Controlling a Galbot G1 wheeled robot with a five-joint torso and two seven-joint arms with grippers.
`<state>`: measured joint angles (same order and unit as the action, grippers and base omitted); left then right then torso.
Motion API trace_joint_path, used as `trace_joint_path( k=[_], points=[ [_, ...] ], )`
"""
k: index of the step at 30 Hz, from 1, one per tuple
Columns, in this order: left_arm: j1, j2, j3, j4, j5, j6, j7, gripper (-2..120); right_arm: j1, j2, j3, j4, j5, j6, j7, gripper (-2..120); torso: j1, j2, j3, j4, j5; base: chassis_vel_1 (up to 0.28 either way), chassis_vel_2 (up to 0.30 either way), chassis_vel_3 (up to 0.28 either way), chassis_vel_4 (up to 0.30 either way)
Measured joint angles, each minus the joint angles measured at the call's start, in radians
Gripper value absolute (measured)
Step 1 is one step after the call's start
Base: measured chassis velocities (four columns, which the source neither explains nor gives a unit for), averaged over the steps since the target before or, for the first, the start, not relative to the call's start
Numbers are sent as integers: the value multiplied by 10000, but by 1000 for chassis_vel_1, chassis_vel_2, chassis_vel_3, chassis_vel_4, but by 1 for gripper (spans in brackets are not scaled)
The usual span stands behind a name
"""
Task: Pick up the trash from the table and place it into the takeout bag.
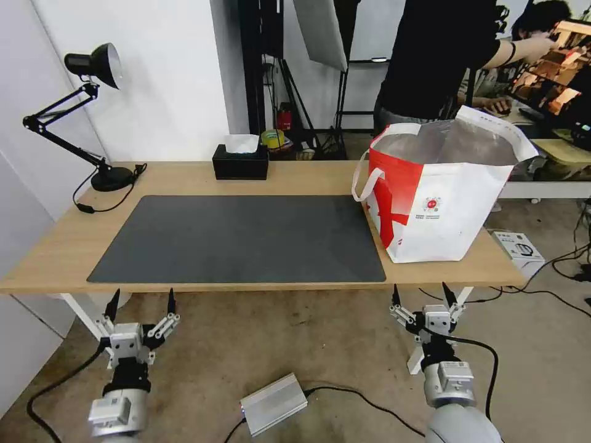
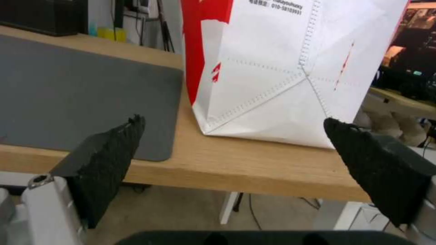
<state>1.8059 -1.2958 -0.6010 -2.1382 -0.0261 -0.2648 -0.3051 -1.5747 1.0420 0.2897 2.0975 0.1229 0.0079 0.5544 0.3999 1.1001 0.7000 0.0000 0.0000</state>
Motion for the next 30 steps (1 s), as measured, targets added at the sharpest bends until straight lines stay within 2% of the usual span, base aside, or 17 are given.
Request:
trace_joint_path(
  k=[6, 30],
  points=[
    [81, -66, 20, 90, 64, -237, -11, 100, -35, 28, 7, 31, 1, -54, -39, 100, 0, -1, 0, 0, 0, 0, 0, 0, 0],
    [-108, 13, 158, 99, 263, -241, 13, 100, -200, 146, -5, 85, -19, -126, -78, 100, 0, 0, 0, 0, 0, 0, 0, 0, 0]
  ],
)
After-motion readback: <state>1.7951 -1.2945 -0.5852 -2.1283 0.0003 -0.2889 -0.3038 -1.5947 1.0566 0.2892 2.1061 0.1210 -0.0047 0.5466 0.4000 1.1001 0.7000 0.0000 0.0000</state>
